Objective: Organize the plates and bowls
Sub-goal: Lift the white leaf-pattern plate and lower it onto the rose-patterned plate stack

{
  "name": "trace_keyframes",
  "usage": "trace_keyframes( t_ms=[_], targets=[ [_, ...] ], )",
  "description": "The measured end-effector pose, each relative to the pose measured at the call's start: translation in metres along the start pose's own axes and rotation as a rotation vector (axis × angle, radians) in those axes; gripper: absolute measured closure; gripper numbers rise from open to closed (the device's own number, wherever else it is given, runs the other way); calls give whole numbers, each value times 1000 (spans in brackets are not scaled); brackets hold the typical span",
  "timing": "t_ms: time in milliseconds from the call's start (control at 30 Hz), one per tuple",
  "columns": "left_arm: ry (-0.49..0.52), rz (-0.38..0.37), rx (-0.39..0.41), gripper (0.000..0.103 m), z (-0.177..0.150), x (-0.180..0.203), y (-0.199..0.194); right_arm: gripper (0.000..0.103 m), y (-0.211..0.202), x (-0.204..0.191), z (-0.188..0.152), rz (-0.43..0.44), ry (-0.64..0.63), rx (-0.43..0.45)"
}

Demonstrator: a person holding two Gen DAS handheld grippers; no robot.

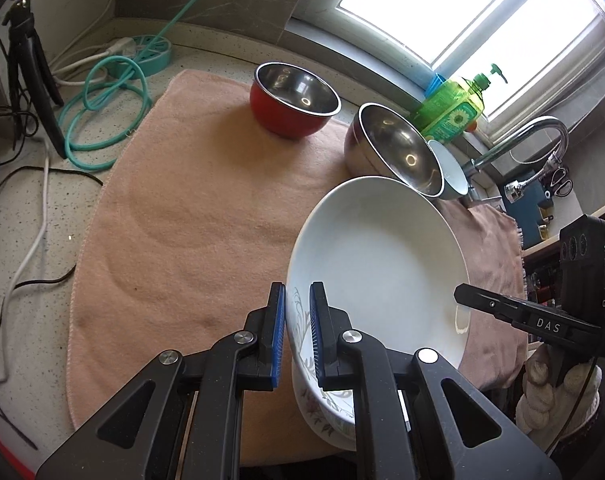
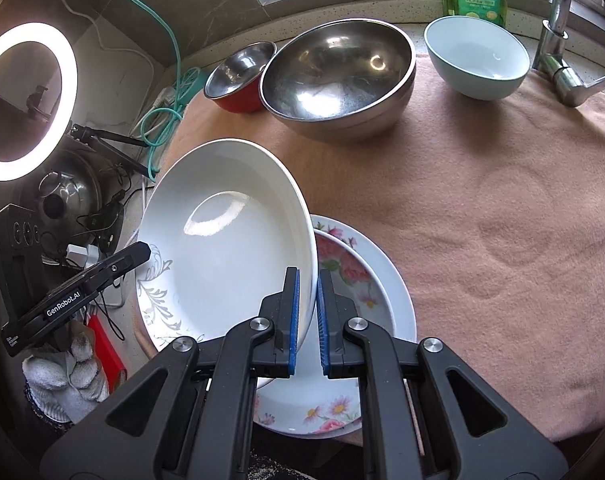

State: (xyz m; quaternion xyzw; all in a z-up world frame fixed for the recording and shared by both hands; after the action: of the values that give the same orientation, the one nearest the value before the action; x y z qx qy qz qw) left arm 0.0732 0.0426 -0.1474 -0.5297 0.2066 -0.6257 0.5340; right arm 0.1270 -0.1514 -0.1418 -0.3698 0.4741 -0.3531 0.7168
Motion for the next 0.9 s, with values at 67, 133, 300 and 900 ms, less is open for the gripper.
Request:
trace_keyframes(
  t_ms=[67,133,300,900],
  targets=[
    [8,0,-11,93,-5,4,3,95,-2,6,-6,-4,10,-3],
    [11,1,-22,93,-10,7,5,95,-4,11,-11,-4,18,-4],
    [22,-2,-44,93,-21,14,9,95,-5,20,-24,-9,33,-15],
    [44,13,-105,93,-42,21,24,95,-1,38,-55,-27,64,-54]
  ],
)
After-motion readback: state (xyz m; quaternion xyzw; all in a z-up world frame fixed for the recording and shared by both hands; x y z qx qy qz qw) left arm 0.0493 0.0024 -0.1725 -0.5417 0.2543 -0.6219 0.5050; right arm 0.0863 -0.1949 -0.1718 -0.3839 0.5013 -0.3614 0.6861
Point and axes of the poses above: each gripper's, at about its wrist camera, not at the fingertips, and y roughly the way its jaws point, x to its right, z to its top, the point moved 4 cm from there along y, roughly the way its jaws point, and after that the axes turned 4 degrees about -y, right-handed, at the moved point
